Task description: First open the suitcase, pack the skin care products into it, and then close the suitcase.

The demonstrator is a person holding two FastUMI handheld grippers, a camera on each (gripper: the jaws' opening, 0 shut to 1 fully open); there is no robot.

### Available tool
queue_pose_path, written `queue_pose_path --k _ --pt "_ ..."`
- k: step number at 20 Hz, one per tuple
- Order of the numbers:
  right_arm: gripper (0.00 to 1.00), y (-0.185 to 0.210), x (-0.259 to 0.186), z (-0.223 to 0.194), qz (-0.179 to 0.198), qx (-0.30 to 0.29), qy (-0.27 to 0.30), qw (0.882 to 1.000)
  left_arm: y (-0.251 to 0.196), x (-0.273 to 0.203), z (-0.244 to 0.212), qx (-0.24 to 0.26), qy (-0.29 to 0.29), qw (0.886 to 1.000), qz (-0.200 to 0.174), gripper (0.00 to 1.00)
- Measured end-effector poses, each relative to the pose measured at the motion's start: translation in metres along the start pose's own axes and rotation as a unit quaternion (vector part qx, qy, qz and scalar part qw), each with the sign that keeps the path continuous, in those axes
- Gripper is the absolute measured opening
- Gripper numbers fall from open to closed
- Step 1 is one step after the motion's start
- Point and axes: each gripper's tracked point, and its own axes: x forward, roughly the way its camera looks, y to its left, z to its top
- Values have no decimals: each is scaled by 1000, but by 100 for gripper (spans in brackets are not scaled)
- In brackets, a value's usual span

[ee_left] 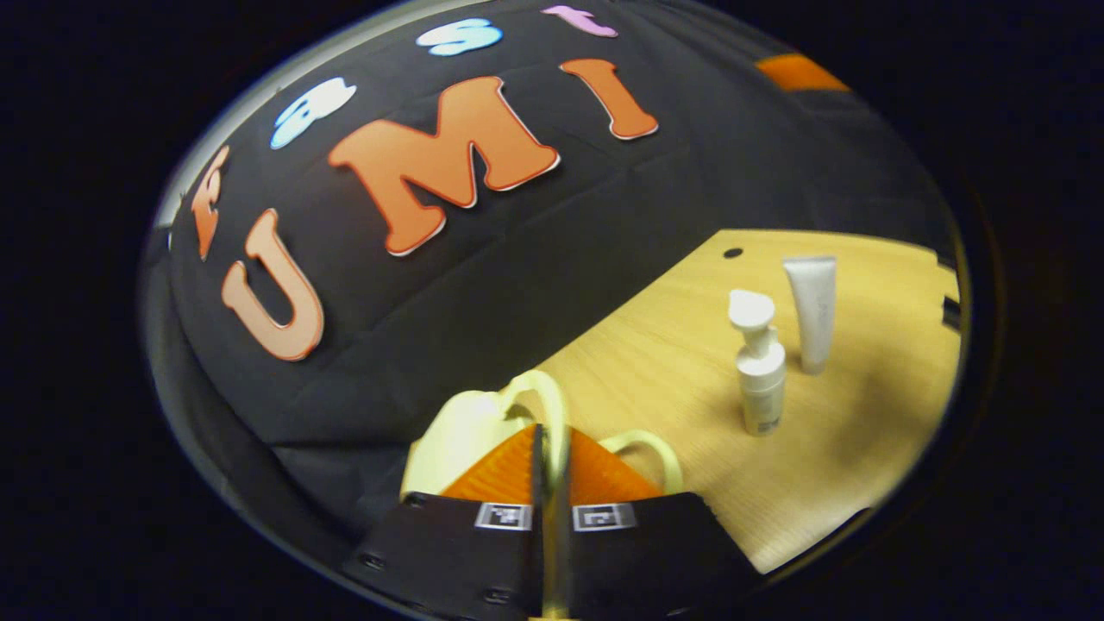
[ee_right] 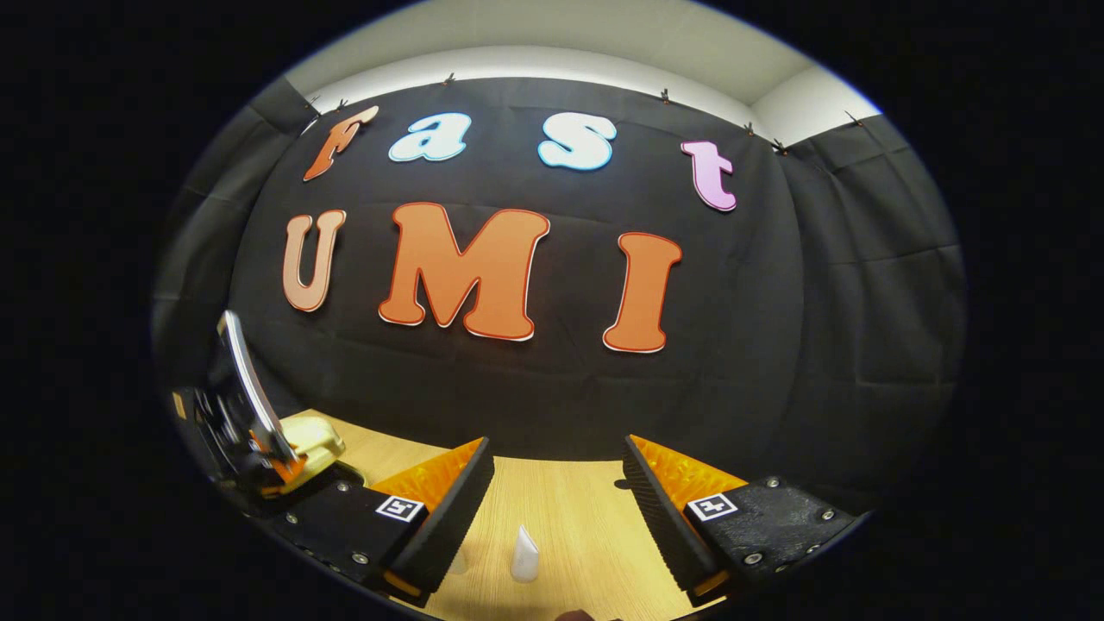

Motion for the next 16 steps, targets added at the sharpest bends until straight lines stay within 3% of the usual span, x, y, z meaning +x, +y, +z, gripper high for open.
queue_pose_path --k 1,5,9,16 --pt "95 3 1 1 3 -2 -2 1000 9 -7 2 -19 -4 1000 1 2" --pt "95 13 3 7 12 -11 -6 1000 67 -23 2 -101 -10 994 26 3" --pt "95 19 4 7 12 -17 -4 1000 136 -30 -4 -192 -13 980 56 3" --pt "95 44 6 8 17 -18 0 1000 224 -37 -42 -196 -9 974 117 2"
